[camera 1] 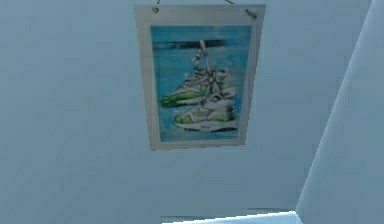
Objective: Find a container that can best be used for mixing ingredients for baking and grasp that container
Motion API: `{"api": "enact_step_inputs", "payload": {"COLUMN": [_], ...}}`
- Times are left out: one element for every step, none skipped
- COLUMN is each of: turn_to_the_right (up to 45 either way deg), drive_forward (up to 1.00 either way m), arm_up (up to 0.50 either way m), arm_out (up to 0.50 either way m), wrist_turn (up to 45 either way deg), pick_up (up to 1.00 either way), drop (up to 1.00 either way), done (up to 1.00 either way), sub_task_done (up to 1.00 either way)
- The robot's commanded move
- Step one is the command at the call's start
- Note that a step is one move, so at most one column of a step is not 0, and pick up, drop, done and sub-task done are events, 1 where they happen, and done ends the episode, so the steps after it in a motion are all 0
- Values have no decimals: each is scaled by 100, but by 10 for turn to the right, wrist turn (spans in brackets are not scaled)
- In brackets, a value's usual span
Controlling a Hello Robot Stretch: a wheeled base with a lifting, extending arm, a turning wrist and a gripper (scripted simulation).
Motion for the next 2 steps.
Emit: {"api": "enact_step_inputs", "payload": {"turn_to_the_right": [0,0], "drive_forward": [0,0], "arm_up": [0,0], "arm_out": [0,0], "wrist_turn": [0,0], "pick_up": [100,0], "drop": [0,0], "done": [0,100], "sub_task_done": [0,0]}}
